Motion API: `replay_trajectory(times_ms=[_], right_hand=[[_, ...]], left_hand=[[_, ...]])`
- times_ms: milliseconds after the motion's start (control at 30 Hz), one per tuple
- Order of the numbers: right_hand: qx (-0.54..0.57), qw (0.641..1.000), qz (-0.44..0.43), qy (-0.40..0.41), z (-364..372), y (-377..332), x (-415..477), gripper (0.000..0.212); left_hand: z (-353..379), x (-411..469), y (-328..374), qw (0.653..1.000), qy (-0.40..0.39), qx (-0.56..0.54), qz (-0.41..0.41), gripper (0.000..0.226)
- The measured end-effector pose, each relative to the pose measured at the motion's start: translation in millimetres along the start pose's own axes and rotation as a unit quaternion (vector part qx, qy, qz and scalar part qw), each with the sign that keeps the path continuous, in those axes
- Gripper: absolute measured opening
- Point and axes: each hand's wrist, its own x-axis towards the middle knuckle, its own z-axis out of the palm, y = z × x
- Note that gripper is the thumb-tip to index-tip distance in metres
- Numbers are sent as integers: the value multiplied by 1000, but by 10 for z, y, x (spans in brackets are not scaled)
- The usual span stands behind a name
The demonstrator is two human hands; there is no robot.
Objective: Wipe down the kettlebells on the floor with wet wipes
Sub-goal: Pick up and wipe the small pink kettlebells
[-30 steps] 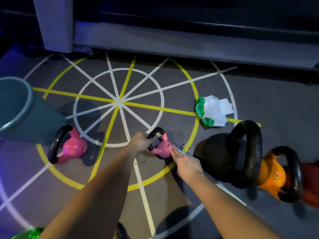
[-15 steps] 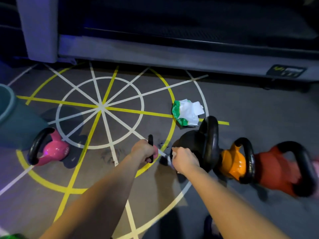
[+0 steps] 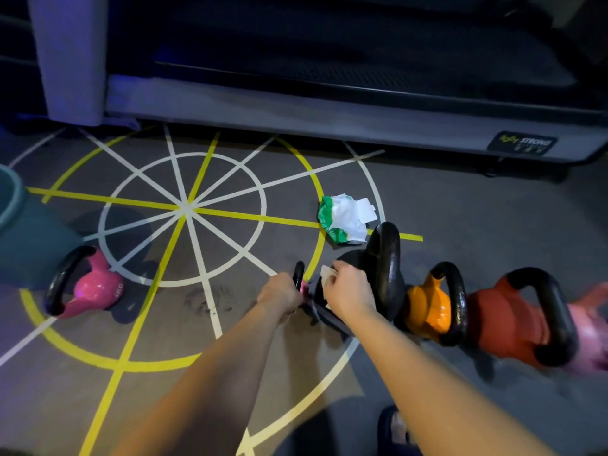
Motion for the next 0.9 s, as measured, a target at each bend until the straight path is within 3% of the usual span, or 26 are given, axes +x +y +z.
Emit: replay_trajectory(times_ms=[233, 367, 433, 500, 667, 733, 833, 900], right_hand=[[57, 998, -15, 20, 202, -477, 10, 27], [88, 993, -82, -18, 650, -1171, -37, 24], [104, 988, -104, -43, 909, -1515, -68, 23], [112, 983, -128, -66, 1160, -1817, -103, 21], [118, 974, -158, -108, 1570, -2159, -119, 18], [118, 973, -158, -122, 1613, -2155, -80, 19], [155, 973, -105, -133, 1562, -2041, 28, 22], [220, 962, -21, -159, 1477, -1932, 73, 23]], left_hand=[[-636, -79, -479, 991, 64, -116, -16, 21], [-1345, -259, -1381, 967, 242, -79, -30, 18], [-1713, -446, -1875, 923, 379, -35, -60, 23], [-2015, -567, -2385, 886, 451, 19, -108, 25], [-2260, -353, -3075, 940, 300, 3, -164, 46], [-2259, -169, -3090, 939, 295, -37, -174, 52], [-2360, -7, -3076, 936, 266, -69, -221, 54], [-2386, 34, -3074, 941, 226, -100, -229, 44]])
